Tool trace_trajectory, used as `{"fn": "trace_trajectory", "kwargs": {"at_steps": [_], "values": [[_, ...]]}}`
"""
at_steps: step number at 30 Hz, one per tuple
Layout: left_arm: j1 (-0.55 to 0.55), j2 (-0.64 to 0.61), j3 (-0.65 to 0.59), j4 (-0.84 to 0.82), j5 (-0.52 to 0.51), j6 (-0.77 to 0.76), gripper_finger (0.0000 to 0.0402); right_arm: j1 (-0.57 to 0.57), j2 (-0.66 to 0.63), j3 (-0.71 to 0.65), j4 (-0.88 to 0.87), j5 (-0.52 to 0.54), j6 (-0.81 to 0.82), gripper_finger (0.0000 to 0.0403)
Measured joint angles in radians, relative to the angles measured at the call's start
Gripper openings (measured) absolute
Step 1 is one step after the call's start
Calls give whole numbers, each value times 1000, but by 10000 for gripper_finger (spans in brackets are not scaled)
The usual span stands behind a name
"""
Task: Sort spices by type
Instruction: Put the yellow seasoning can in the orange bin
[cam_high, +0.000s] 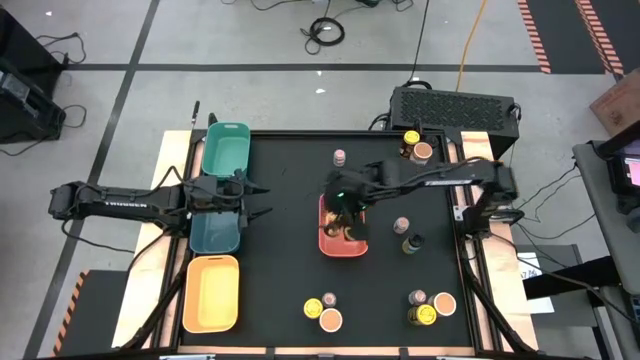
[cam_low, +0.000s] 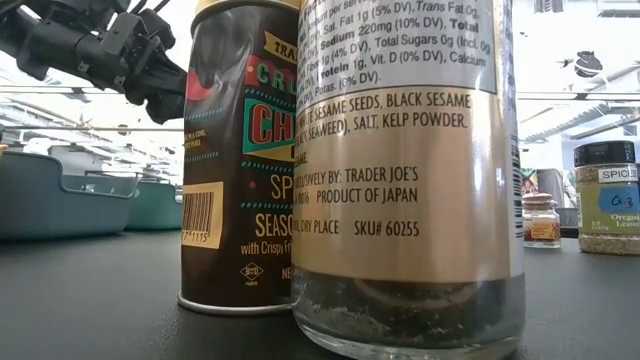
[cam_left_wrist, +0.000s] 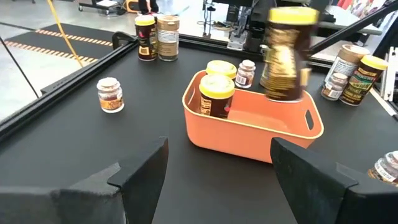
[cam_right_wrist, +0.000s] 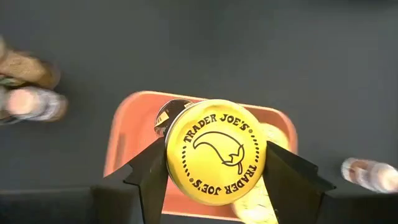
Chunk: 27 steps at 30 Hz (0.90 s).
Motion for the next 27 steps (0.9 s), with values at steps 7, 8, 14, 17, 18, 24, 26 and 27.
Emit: {"fn": "trace_trajectory", "kwargs": {"at_steps": [7,8,14,17,18,24,26,27], "values": [[1,0,0,10,-5,0,286,-24,-153,-268,124,-11,37,213],[1,0,0,10,-8,-1,286,-24,-164,-291,138,-11,39,213],[1,0,0,9,-54,0,286,-24,-166,-339,171,-11,37,214],[1,0,0,9,-55,0,286,-24,-145,-342,170,-11,25,214],[1,0,0,9,-55,0,286,-24,-136,-343,170,-11,20,214],[1,0,0,7,-56,0,286,-24,-86,-342,169,3,15,214],[1,0,0,8,-56,0,286,-24,-70,-343,168,13,13,214],[1,0,-2,9,-56,0,286,-24,-65,-343,168,14,12,214]]}}
